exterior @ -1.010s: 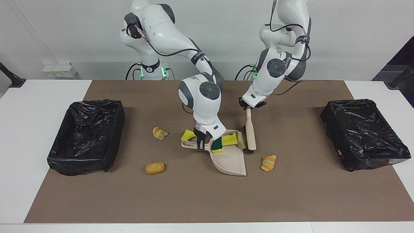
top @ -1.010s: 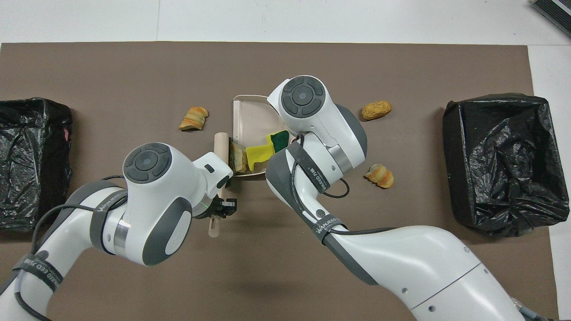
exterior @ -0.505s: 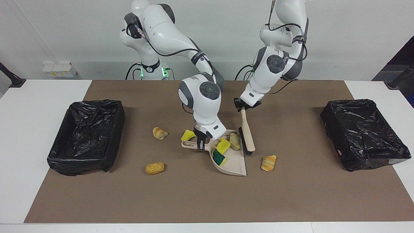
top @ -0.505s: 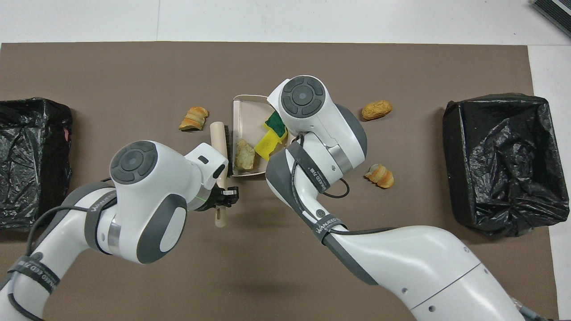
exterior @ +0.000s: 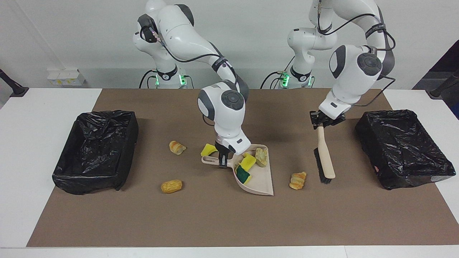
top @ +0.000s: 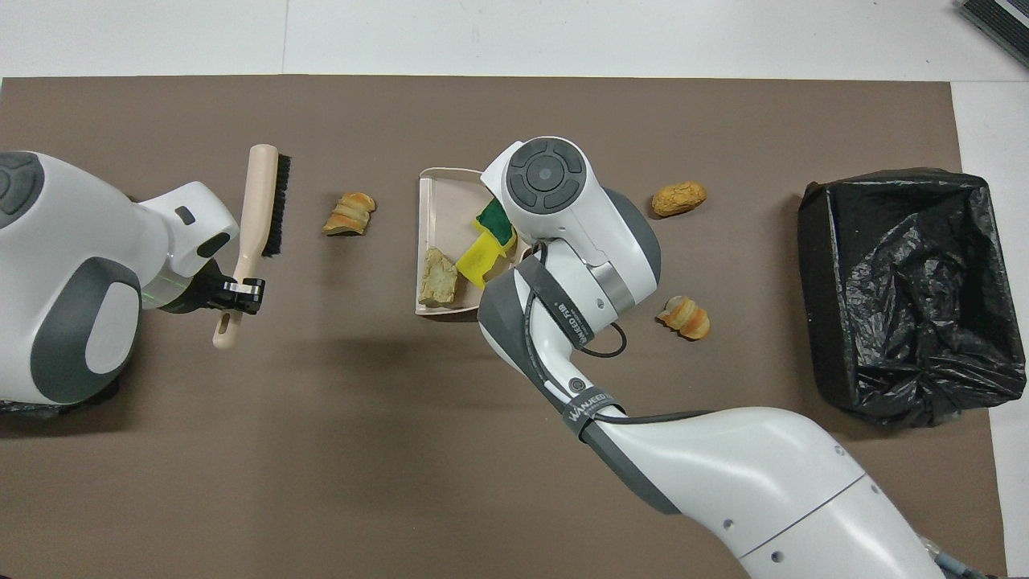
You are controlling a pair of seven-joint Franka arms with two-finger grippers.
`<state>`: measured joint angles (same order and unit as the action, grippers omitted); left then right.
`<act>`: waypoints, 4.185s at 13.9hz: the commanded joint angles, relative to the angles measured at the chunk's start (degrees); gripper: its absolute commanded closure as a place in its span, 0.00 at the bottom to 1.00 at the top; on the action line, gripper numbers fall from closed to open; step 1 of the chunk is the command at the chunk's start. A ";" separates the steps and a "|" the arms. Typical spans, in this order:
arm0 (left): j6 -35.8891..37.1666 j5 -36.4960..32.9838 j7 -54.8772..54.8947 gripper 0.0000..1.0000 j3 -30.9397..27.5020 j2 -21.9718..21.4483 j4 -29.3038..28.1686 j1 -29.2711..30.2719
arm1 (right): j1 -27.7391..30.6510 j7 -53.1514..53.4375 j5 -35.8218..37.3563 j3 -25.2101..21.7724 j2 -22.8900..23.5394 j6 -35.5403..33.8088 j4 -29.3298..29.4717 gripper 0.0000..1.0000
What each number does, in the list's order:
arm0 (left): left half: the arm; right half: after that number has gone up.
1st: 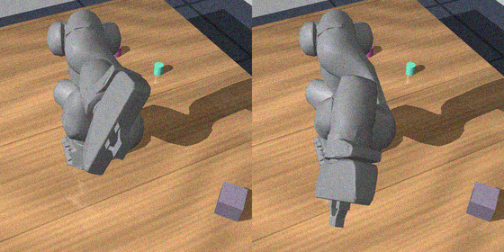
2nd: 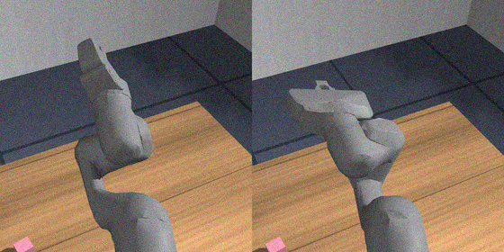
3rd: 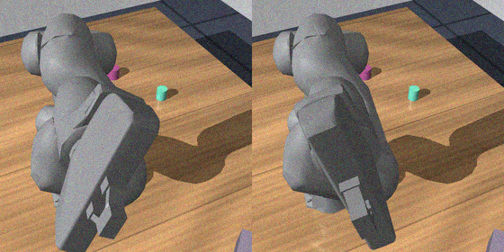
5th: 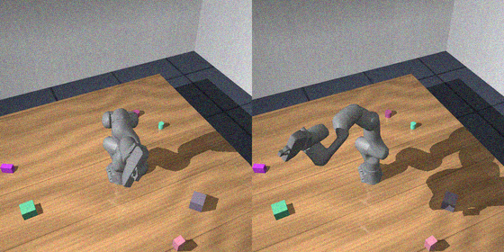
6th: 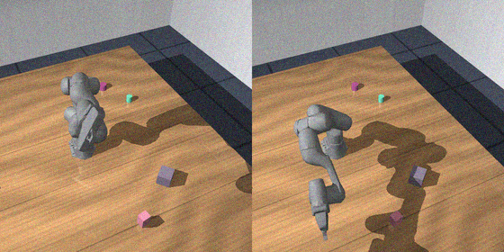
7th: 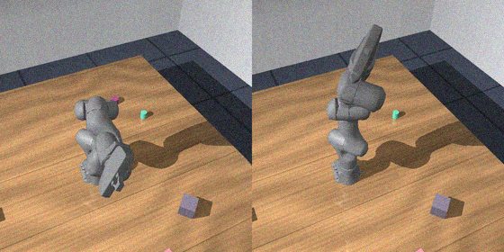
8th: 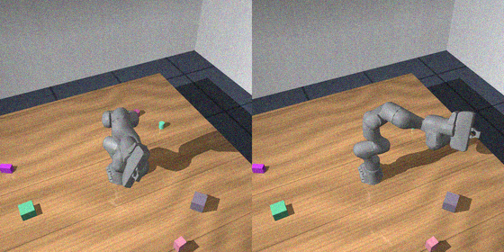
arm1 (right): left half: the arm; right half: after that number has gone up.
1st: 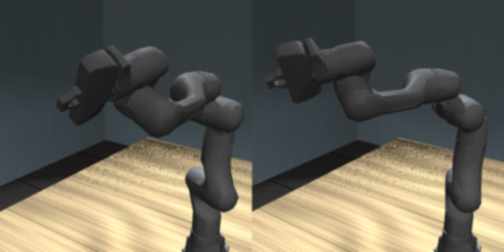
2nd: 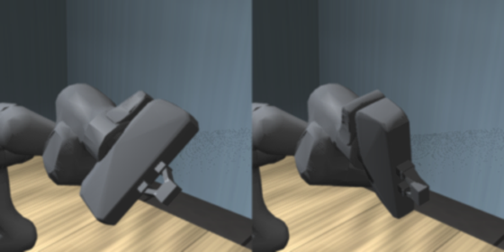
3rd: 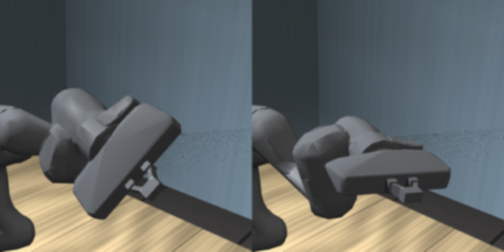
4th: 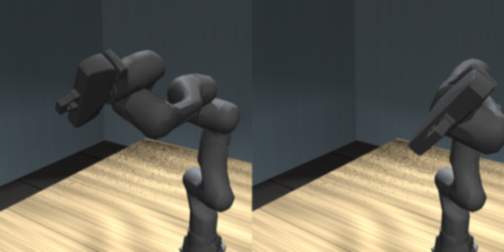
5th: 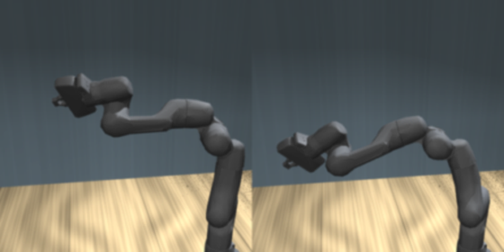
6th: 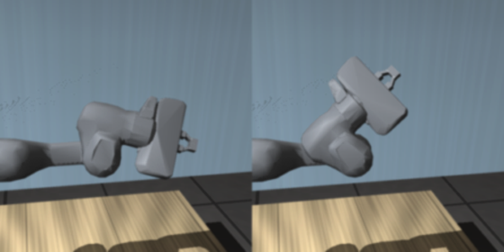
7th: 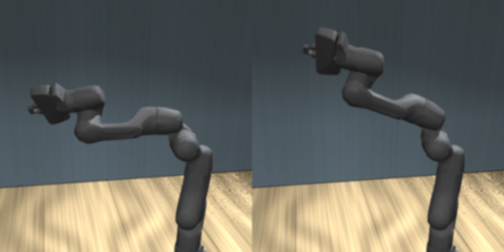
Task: Sweep and dump trash in bin
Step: 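Sweep the remaining bread chunk into the dustpan with the left gripper, then carry the loaded dustpan to the nearer black bin with the right gripper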
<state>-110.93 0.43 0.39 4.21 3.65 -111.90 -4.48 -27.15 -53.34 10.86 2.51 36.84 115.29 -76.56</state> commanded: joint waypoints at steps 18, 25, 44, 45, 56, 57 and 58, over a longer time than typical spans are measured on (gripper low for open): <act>3.18 8.96 0.58 1.00 1.59 4.70 -2.45 -15.65 | -0.72 1.23 0.47 0.48 0.25 -0.86 -0.43 1.00; 4.85 9.24 2.69 1.00 1.23 3.29 -0.87 -9.86 | 0.60 -3.35 -0.58 0.57 0.25 0.72 -1.31 1.00; 11.45 7.83 -22.51 1.00 1.15 -14.02 -8.41 -18.17 | 18.60 -17.91 -6.20 0.65 -23.38 -6.29 -15.37 1.00; 10.48 7.92 -25.75 1.00 1.15 -14.03 -9.38 -20.89 | 21.32 -20.20 -6.81 0.57 -25.22 -6.91 -16.07 1.00; -9.55 8.01 -35.37 1.00 1.32 -12.45 -25.72 -35.15 | 52.26 -53.41 -8.67 0.39 -32.52 -9.65 -19.93 1.00; -10.79 8.01 -36.50 1.00 1.32 -12.44 -26.26 -36.12 | 54.72 -55.10 -7.62 0.22 -33.58 -8.95 -21.60 1.00; -10.89 8.10 -37.29 1.00 1.32 -12.44 -26.26 -36.30 | 56.66 -56.59 -7.09 0.04 -35.42 -7.46 -24.31 1.00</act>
<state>-119.32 8.63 -34.77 6.50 -7.68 -135.96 -38.66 26.00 -106.50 3.57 2.03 6.51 105.66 -94.48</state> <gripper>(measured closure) 0.736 0.687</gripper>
